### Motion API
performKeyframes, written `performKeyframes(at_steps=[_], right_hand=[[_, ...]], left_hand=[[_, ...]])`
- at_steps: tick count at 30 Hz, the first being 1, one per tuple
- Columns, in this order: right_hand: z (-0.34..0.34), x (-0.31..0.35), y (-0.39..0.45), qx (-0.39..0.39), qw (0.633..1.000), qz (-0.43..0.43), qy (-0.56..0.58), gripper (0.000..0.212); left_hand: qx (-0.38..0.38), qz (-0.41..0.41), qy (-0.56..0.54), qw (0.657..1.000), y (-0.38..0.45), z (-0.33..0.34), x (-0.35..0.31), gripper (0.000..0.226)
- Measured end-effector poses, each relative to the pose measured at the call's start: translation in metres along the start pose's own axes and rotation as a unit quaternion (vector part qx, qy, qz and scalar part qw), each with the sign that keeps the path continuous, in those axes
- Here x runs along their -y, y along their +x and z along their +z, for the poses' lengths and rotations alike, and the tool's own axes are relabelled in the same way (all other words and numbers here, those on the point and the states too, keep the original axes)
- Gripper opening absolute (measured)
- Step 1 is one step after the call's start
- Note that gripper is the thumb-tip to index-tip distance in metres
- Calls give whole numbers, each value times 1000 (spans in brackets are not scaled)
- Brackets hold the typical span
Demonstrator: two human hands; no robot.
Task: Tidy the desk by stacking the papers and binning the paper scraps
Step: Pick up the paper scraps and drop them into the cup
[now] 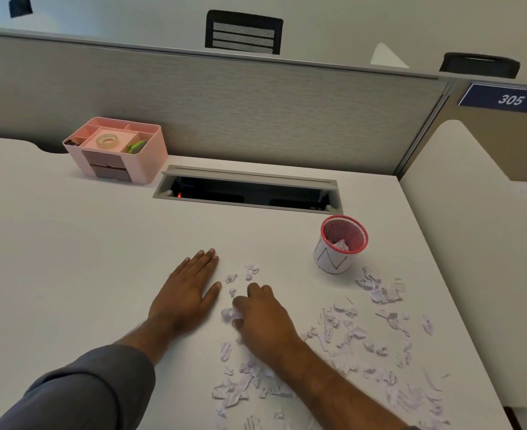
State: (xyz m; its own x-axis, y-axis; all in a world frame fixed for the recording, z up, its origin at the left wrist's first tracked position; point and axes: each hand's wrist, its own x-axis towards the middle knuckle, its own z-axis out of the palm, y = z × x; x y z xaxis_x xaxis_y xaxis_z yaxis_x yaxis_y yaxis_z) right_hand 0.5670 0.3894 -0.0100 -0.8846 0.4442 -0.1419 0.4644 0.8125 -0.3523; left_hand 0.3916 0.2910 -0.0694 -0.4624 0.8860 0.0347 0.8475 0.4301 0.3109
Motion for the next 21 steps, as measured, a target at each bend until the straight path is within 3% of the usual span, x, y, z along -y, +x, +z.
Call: performKeyframes(at_steps=[2, 11, 15, 18, 21], right_hand=[[1, -2, -1, -6, 1000, -7, 2, 23], [-25, -41, 5, 11, 996, 68, 55, 29], [-68, -63, 4, -110, 978, 109, 140, 25], [-109, -82, 3, -223, 941, 139, 215, 21], [-137, -100, 6, -318, 915, 149, 198, 15]], left_hand=[[-1, -1, 0, 1000, 0, 1, 0, 72], [-5, -2, 0, 1000, -1, 2, 1, 73], [-8, -3, 2, 1000, -1, 3, 2, 73], [-8, -1, 6, 1000, -1, 4, 2, 72], [-7, 1, 4, 1000, -1, 3, 2, 72]])
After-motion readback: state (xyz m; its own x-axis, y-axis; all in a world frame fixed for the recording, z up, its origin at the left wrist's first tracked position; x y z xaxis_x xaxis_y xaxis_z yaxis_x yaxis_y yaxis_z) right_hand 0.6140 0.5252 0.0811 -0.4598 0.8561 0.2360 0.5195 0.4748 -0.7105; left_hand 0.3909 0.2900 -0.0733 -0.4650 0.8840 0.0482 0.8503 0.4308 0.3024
